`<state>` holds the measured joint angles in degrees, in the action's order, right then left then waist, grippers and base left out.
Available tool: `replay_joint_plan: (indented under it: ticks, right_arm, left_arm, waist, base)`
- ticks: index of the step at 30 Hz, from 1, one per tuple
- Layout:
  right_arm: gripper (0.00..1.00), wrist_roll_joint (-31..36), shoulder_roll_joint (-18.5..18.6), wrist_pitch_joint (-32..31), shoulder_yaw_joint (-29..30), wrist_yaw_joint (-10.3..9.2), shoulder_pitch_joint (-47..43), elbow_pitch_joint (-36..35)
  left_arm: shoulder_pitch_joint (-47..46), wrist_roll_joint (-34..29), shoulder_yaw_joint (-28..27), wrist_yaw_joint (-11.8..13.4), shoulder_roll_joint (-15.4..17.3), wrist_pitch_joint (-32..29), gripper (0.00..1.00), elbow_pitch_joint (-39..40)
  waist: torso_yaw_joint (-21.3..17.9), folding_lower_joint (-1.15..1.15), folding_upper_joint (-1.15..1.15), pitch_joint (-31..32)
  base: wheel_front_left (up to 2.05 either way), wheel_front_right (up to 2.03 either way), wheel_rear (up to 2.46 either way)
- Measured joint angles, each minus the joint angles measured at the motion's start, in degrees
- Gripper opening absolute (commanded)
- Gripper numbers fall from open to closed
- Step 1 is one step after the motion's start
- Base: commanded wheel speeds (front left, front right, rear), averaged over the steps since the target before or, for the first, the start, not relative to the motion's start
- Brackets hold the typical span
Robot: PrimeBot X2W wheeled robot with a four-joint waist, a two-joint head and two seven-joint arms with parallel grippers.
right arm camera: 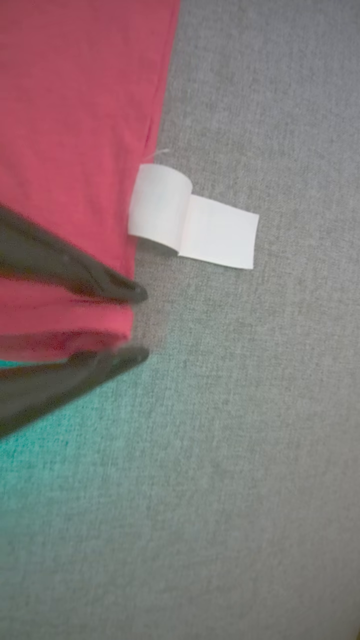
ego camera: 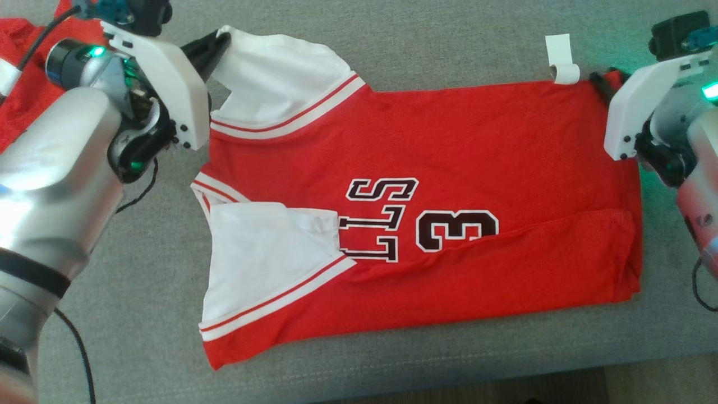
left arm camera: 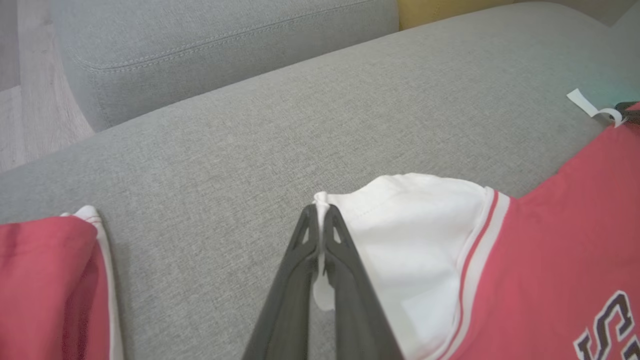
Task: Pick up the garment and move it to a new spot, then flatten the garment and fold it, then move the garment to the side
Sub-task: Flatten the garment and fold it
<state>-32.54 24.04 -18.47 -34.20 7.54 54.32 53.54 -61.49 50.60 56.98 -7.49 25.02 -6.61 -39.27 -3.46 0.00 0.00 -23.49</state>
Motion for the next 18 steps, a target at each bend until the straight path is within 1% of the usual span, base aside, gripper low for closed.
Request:
replay_joint_plan:
  ticks: [4,7,11,12,14,18]
  right_arm:
    - [0.00,-1.01,0.23,1.27,-0.76,0.00,0.46,0.19]
    - [0.00,-0.89,0.43,5.26,-0.74,0.00,1.83,1.86]
    - [0.00,0.58,0.18,9.54,-0.52,0.00,5.43,3.46]
    - [0.00,0.58,0.18,9.54,-0.52,0.00,5.43,3.46]
    - [0.00,1.52,0.00,11.37,-0.23,0.00,7.36,4.77]
    - [0.00,3.64,-0.65,15.81,1.19,0.00,10.51,7.82]
  left_arm:
    - [-0.40,-0.05,-0.03,0.67,-0.04,1.83,0.00,-1.36]
    - [-2.27,-1.29,-0.16,1.78,-0.29,4.46,0.00,-3.23]
    - [-4.72,-2.50,-0.40,2.55,-0.85,7.33,0.00,-5.50]
    - [-4.72,-2.50,-0.40,2.55,-0.85,7.33,0.00,-5.50]
    - [-6.04,-2.71,-0.66,2.97,-1.47,8.64,0.00,-6.90]
    - [-9.06,-3.64,-1.45,2.99,-2.65,10.85,0.00,-9.64]
  waist:
    - [-0.20,0.00,0.00,-0.21]
    - [-0.43,0.00,0.00,-0.56]
    - [-0.68,0.00,0.00,-1.01]
    - [-0.68,0.00,0.00,-1.01]
    - [-0.74,0.00,0.00,-1.32]
    - [-0.93,0.00,0.00,-2.18]
  base:
    - [0.00,0.00,0.00]
    - [0.00,0.00,0.00]
    - [0.00,0.00,0.00]
    - [0.00,0.00,0.00]
    - [0.00,0.00,0.00]
    - [0.00,0.00,0.00]
